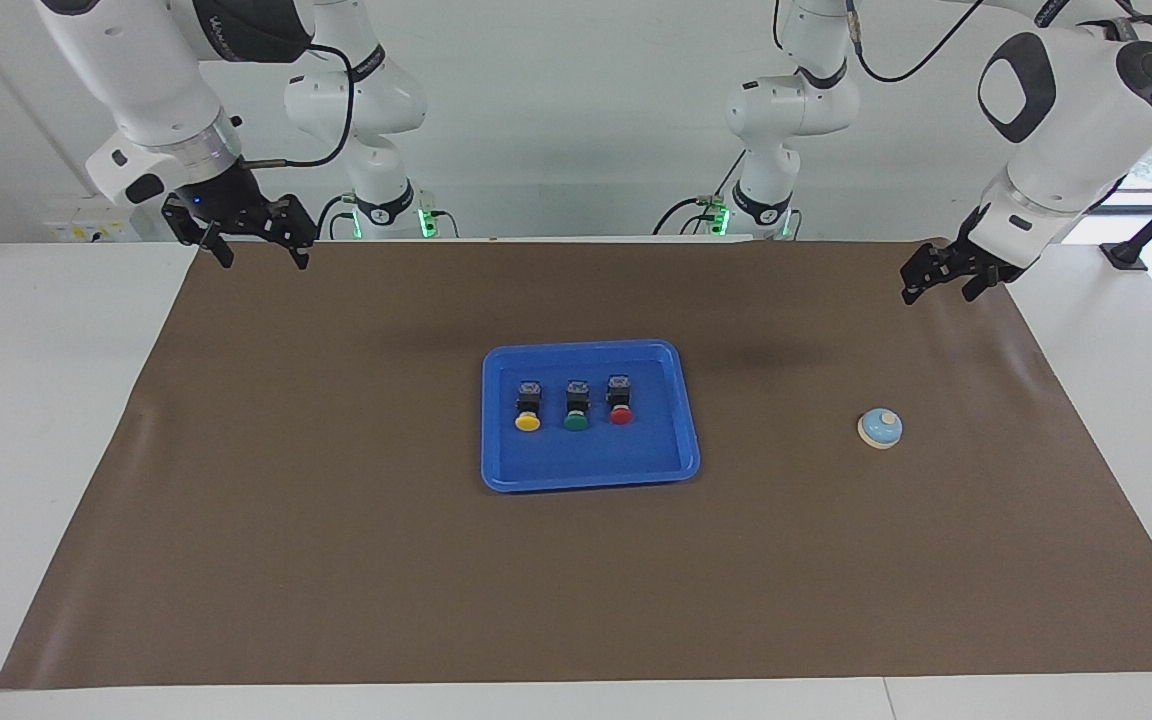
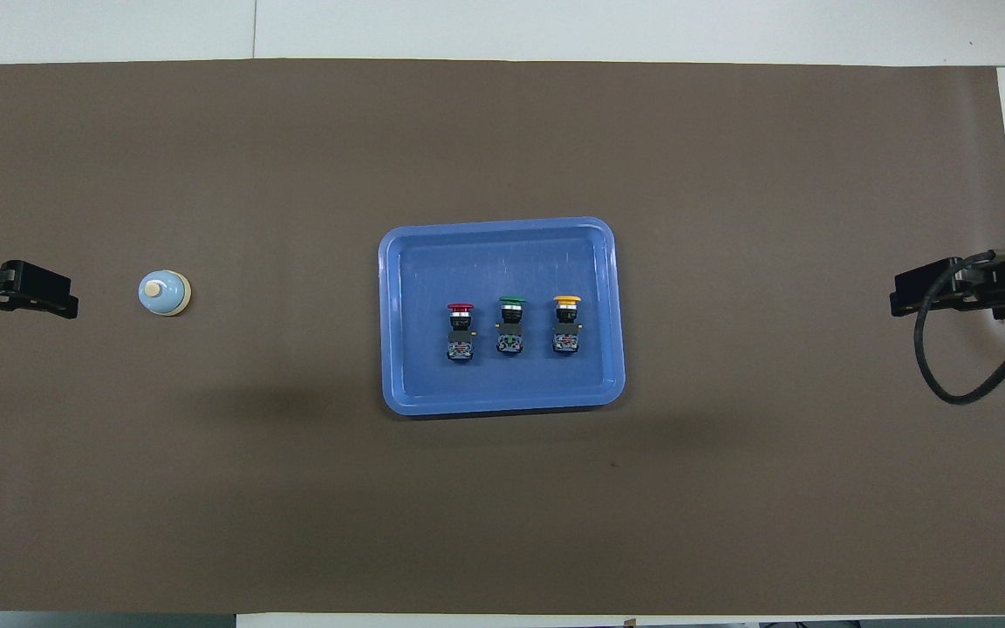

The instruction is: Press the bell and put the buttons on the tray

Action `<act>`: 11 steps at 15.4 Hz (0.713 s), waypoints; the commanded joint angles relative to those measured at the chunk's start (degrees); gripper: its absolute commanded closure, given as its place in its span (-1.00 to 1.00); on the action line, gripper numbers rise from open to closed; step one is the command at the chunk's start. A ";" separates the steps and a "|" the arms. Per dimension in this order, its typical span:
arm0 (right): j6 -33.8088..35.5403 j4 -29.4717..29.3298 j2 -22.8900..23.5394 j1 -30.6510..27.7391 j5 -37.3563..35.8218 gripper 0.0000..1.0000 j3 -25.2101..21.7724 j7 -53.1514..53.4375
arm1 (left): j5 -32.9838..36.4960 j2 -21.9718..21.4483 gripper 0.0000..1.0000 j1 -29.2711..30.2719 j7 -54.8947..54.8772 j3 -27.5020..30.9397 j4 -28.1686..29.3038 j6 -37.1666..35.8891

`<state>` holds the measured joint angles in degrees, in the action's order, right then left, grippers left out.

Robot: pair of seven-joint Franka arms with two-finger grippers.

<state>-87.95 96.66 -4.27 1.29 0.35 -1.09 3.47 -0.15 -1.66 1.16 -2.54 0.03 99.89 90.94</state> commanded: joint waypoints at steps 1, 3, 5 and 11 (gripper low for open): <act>0.76 -0.42 0.22 -0.67 -0.17 -1.00 0.57 -1.01 | 0.94 -2.12 -1.00 -0.28 0.52 -0.20 0.48 -2.70; 0.76 -0.42 0.22 -0.67 -0.17 -1.00 0.57 -1.01 | 0.59 -2.12 -1.00 -0.28 0.43 -0.20 0.57 -2.70; 0.76 -0.42 0.22 -0.67 -0.17 -1.00 0.57 -1.01 | 0.50 -1.95 -1.00 -0.19 0.43 -0.11 0.48 -1.91; 0.76 -0.42 0.22 -0.67 -0.17 -1.00 0.57 -1.01 | -2.22 -0.28 -1.00 0.08 0.52 -0.20 -2.59 -3.49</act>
<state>-87.95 96.66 -4.27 1.29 0.35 -1.09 3.47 -1.42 -2.94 1.18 -2.53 -0.02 99.47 89.22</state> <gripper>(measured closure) 0.000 0.000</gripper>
